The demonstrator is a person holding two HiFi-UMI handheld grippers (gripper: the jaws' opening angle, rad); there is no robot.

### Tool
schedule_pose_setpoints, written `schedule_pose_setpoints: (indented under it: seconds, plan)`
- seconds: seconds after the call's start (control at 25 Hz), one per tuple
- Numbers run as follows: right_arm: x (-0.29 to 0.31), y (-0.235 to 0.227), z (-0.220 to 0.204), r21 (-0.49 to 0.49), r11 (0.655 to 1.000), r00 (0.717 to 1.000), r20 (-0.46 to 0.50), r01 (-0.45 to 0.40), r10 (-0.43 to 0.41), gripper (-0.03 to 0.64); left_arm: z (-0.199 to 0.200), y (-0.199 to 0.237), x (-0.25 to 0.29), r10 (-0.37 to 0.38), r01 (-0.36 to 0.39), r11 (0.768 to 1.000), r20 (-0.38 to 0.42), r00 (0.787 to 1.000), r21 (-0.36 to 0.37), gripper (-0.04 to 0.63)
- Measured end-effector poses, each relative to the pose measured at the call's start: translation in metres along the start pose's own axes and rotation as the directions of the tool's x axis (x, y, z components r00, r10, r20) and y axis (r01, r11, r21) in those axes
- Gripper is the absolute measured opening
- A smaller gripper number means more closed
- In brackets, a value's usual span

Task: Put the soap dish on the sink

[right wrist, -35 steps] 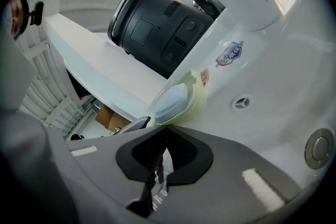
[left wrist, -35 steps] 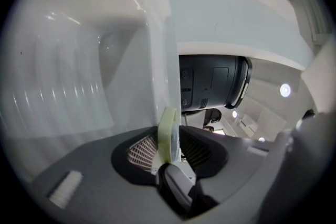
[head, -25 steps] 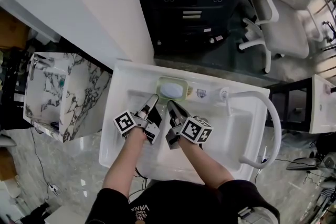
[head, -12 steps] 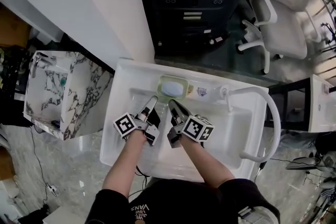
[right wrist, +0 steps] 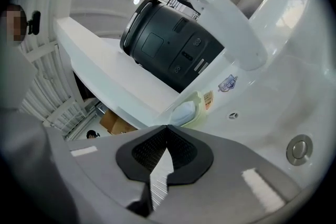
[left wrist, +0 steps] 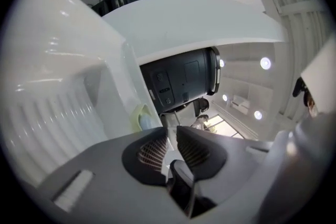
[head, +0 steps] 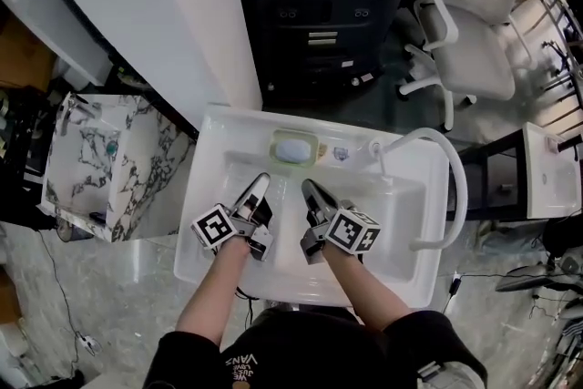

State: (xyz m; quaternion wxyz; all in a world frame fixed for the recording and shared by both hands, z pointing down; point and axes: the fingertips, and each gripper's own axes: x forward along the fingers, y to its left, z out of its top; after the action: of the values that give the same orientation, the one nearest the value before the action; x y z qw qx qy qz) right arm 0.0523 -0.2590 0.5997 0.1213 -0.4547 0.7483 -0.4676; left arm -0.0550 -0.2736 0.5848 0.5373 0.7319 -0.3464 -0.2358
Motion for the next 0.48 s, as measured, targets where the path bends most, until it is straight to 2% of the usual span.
schedule_pose_setpoints:
  seconds: [0.2,0.32,0.48]
  plan:
    - [-0.036,0.009,-0.001,-0.016,1.0,0.999,0.041,0.015,-0.014,0.003,-0.008,-0.024,-0.024,-0.013,0.013,0.996,-0.009,1.0,0.086,0.058]
    - [-0.057,0.013,-0.003,-0.022,0.999,0.998,0.067,0.025,-0.023,0.003,-0.014,-0.037,-0.038,-0.037,0.039,0.991,-0.019,0.999,0.127,0.054]
    - [-0.082,0.022,-0.009,-0.044,0.999,0.995,0.093,0.029,-0.025,0.002,-0.024,-0.046,-0.058,-0.026,0.036,0.975,-0.048,0.999,0.219,0.054]
